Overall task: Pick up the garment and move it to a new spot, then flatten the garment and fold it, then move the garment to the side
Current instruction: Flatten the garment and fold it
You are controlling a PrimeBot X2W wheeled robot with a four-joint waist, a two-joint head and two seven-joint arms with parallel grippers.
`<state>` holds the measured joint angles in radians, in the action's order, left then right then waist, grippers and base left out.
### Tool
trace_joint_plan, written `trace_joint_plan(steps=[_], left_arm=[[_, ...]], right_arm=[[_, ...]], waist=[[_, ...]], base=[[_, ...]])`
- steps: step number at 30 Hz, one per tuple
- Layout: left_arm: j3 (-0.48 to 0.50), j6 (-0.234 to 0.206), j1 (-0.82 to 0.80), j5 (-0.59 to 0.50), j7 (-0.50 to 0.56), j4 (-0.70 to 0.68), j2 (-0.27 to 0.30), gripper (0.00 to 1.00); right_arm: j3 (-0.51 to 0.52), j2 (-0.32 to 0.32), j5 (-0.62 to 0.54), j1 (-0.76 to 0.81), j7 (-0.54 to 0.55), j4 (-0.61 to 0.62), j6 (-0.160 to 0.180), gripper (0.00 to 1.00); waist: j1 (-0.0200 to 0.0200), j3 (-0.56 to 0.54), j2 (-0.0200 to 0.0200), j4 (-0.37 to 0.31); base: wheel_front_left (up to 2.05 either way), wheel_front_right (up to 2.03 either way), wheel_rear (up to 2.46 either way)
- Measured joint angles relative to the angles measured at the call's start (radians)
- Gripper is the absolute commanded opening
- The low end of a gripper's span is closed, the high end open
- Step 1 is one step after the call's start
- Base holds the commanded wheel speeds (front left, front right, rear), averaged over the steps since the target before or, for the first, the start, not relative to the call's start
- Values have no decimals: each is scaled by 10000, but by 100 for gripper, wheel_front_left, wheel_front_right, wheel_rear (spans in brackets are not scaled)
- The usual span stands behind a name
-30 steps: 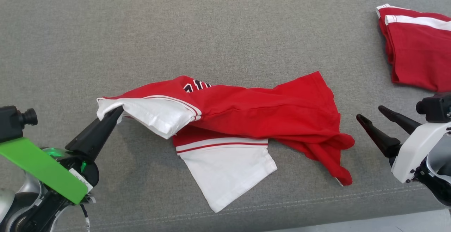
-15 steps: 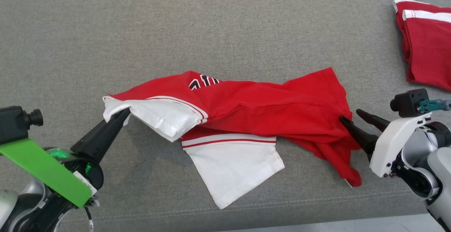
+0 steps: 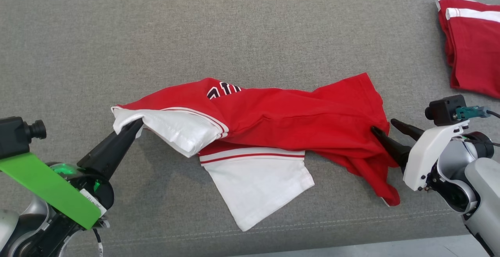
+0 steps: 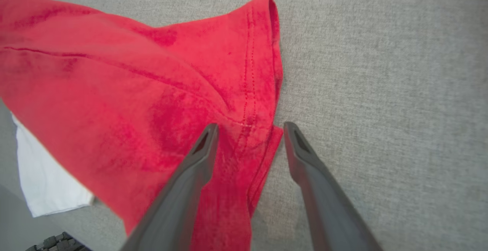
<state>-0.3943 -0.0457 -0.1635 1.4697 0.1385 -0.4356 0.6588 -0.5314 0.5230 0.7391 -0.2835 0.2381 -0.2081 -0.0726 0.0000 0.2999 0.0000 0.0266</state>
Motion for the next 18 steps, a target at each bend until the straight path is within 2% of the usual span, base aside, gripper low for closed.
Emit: trace_joint_plan(steps=[12,18], left_arm=[[-23,-71,0,0,0,-31,-2,0],[-23,-71,0,0,0,-33,-4,0]], right_arm=[[-186,-324,-12,-461,-56,-698,-105,85],[-293,-516,-27,-643,-104,-926,-151,76]], waist=[[0,30,0,49],[0,22,0,83]], base=[[0,0,0],[0,0,0]])
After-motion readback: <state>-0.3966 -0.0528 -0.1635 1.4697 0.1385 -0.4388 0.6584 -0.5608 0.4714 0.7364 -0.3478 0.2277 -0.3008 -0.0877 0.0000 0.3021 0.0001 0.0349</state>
